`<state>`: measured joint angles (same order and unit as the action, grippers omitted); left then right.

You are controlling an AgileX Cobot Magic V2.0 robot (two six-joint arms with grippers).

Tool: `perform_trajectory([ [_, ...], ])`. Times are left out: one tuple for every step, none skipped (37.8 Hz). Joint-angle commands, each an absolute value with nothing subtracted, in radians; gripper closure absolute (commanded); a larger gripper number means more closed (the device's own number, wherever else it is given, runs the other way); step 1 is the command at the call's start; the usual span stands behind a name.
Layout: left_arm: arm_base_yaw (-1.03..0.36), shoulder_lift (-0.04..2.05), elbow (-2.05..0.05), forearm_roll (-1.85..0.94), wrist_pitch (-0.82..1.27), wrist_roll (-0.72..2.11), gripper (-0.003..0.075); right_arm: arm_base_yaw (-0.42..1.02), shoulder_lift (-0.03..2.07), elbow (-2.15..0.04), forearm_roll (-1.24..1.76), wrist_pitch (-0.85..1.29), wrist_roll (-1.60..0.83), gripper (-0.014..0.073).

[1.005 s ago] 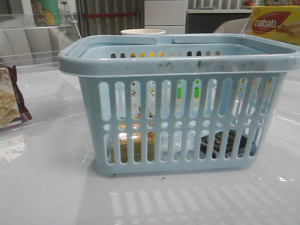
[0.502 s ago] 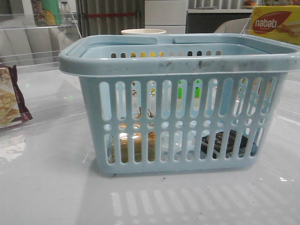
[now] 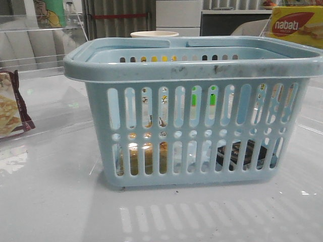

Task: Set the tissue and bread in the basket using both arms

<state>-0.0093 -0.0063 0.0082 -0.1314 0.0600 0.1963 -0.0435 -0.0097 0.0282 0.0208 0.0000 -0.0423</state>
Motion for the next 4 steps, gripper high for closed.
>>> perform_trajectory([
  [-0.01, -0.022, 0.006, -0.142, -0.028, 0.189, 0.0629, -0.046, -0.029, 0.031, 0.028, -0.095, -0.044, 0.0536],
  [-0.01, -0.022, 0.006, -0.142, -0.028, 0.189, 0.0629, -0.046, -0.029, 0.031, 0.028, -0.095, -0.044, 0.0536],
  [-0.01, -0.022, 0.006, -0.142, -0.028, 0.189, 0.0629, -0.046, -0.029, 0.031, 0.028, -0.095, -0.044, 0.0536],
  [-0.01, -0.022, 0.006, -0.142, -0.028, 0.189, 0.0629, -0.046, -0.029, 0.031, 0.028, -0.095, -0.044, 0.0536],
])
